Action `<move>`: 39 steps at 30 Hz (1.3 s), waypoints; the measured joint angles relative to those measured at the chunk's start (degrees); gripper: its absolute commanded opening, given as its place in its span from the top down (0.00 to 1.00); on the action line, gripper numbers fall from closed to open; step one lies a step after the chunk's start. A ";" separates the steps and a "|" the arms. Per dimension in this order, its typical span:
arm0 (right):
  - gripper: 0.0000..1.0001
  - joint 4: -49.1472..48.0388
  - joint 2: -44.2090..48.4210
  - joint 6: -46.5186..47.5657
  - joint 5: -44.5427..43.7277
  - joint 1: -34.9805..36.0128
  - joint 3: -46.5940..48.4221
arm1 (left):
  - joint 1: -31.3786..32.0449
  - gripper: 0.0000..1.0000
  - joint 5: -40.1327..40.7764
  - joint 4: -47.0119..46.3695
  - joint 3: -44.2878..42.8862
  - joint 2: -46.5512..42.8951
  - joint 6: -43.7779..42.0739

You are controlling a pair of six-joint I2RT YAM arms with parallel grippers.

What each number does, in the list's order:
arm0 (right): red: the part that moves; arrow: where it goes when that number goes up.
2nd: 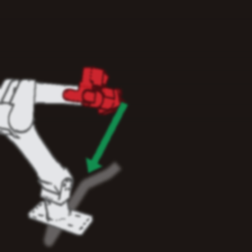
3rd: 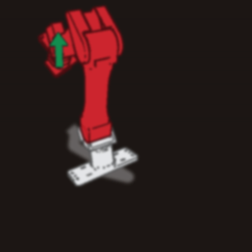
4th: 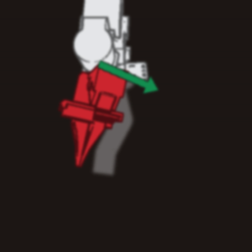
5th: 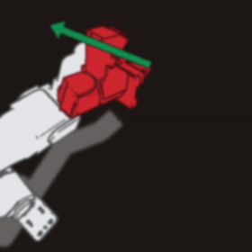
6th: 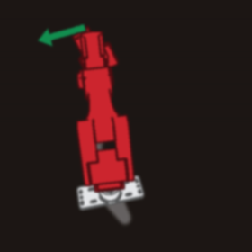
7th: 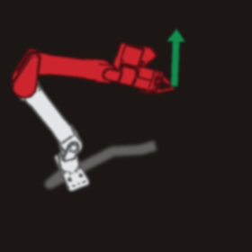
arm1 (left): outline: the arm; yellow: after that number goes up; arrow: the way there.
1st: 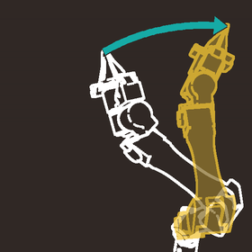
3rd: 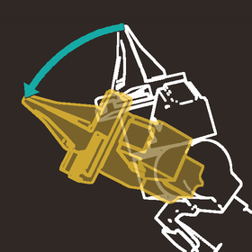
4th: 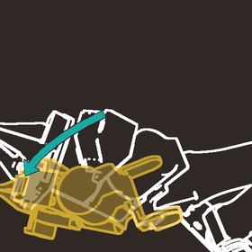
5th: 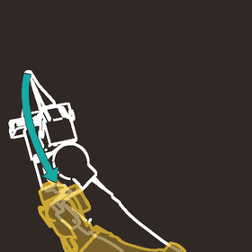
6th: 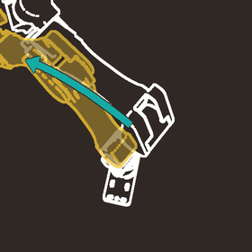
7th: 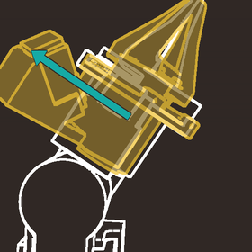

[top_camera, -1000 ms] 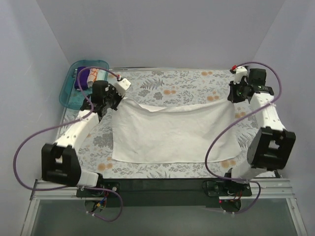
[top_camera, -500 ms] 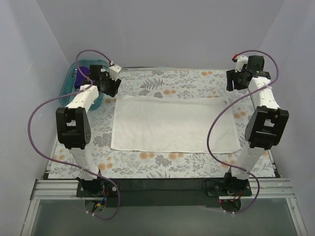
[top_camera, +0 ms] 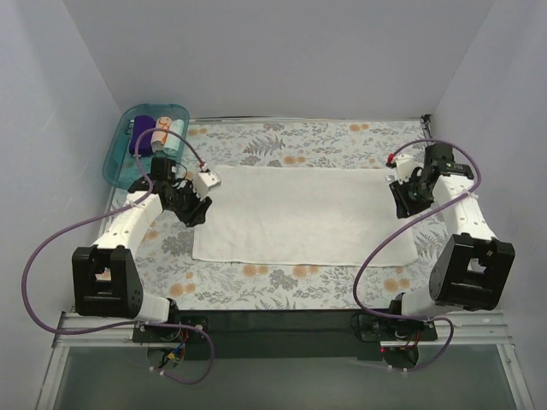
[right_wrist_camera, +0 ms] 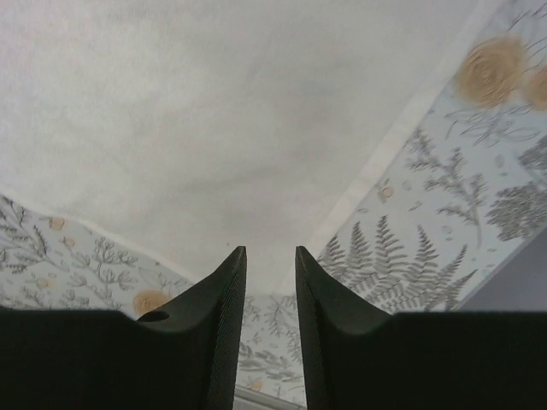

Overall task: Roll the towels
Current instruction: Flatten the towel

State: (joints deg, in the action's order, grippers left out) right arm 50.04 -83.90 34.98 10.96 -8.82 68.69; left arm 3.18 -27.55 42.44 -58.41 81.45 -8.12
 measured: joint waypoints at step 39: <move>0.90 -4.74 -23.93 -3.19 -9.35 2.19 2.82 | 1.33 0.84 10.19 0.02 13.62 3.37 1.16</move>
State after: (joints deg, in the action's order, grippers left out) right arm 45.30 -107.83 31.79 1.61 -6.63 71.50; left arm 4.51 -17.37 42.46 -44.80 84.82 -6.96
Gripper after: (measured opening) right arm 0.106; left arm 0.166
